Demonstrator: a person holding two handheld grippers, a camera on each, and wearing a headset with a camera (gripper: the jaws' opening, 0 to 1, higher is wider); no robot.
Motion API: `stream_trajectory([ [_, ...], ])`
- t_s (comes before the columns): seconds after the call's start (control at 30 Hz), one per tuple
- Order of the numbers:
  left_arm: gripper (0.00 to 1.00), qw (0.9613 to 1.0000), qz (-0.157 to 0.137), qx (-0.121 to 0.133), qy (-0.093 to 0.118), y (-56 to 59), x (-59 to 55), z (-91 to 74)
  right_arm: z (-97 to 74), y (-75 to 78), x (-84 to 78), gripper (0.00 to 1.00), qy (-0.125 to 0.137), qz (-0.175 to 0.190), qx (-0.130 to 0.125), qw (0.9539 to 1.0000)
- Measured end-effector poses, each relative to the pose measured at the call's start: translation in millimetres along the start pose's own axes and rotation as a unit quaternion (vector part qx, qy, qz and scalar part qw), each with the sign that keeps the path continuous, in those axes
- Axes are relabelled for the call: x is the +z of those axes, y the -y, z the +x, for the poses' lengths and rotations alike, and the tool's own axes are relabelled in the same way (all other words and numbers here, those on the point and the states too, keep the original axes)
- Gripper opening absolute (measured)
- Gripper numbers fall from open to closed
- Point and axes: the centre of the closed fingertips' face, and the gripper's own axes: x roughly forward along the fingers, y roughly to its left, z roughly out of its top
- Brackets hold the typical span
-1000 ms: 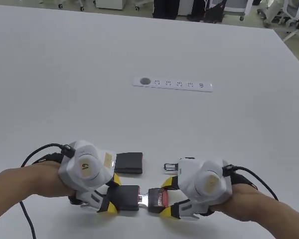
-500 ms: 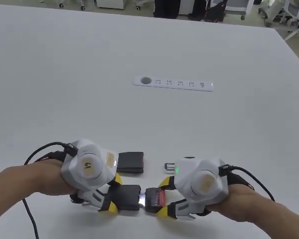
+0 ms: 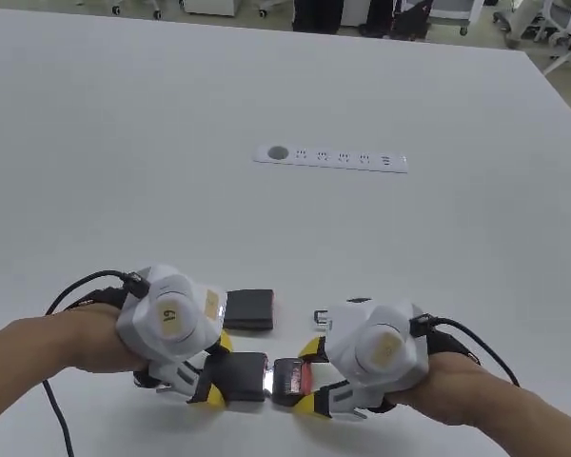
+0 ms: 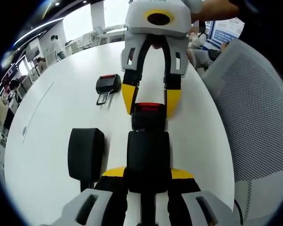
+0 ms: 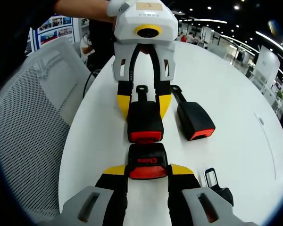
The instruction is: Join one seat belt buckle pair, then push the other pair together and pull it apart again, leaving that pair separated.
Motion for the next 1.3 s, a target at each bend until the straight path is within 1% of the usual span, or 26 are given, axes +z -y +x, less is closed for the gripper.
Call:
stream_trajectory([
  [0.03,0.32,1.0000,0.000,0.001,0.000,-1.0,-0.7,0.7,-2.0,0.3,-2.7,0.28,-0.004,0.002,0.002,1.0000],
  [0.07,0.32,1.0000,-0.002,0.001,0.001,-1.2,-0.5,0.7,1.9,-0.3,-3.9,0.28,-0.005,0.001,0.002,1.0000],
  [0.1,0.32,1.0000,-0.002,0.001,0.001,-1.2,-0.2,0.6,2.4,0.2,-4.8,0.28,-0.005,0.002,0.002,1.0000],
  [0.23,0.32,1.0000,-0.001,0.001,0.000,-0.2,1.1,0.3,2.0,0.0,-5.3,0.28,-0.004,0.000,0.002,1.0000],
  [0.4,0.33,1.0000,-0.001,0.001,0.006,0.5,2.7,0.1,1.9,-2.7,-4.4,0.28,-0.008,-0.009,-0.003,0.9999],
  [0.53,0.33,1.0000,0.005,-0.001,-0.001,-0.1,2.0,0.9,-1.5,-1.5,-5.2,0.28,0.005,-0.008,0.005,0.9999],
  [0.6,0.33,1.0000,0.003,-0.002,-0.002,-0.6,2.4,1.0,-1.2,0.0,-4.7,0.28,0.006,0.000,0.008,1.0000],
  [0.7,0.33,1.0000,0.002,0.000,-0.009,-0.4,1.3,0.7,0.5,-2.7,-1.6,0.28,-0.007,-0.006,0.002,1.0000],
  [0.83,0.33,1.0000,0.001,0.000,-0.007,0.6,0.8,-0.6,-0.6,-4.1,-0.8,0.28,-0.004,-0.004,0.004,1.0000],
  [0.93,0.33,1.0000,0.000,-0.004,-0.004,1.1,0.9,-0.6,-1.2,-3.5,0.1,0.28,0.000,-0.013,0.008,0.9999],
  [1.0,0.33,1.0000,0.000,-0.004,-0.004,1.7,1.8,-0.8,-1.2,-3.5,0.5,0.28,0.000,-0.013,0.008,0.9999],
  [1.13,0.33,0.9999,0.001,0.000,-0.010,1.1,0.8,-0.5,-1.3,-3.1,1.2,0.28,-0.011,-0.008,0.007,0.9999],
  [1.17,0.33,1.0000,0.001,0.000,-0.009,0.5,-0.1,-0.5,-2.3,-4.0,0.2,0.28,-0.009,-0.008,0.008,0.9999],
  [1.23,0.33,1.0000,0.001,0.000,-0.004,0.6,0.3,-0.8,-4.7,-5.0,-0.9,0.28,0.005,-0.001,0.011,0.9999],
  [1.3,0.33,1.0000,0.002,0.001,-0.002,0.6,1.1,-0.8,-5.2,-5.4,-1.4,0.28,0.010,0.000,0.012,0.9999],
])
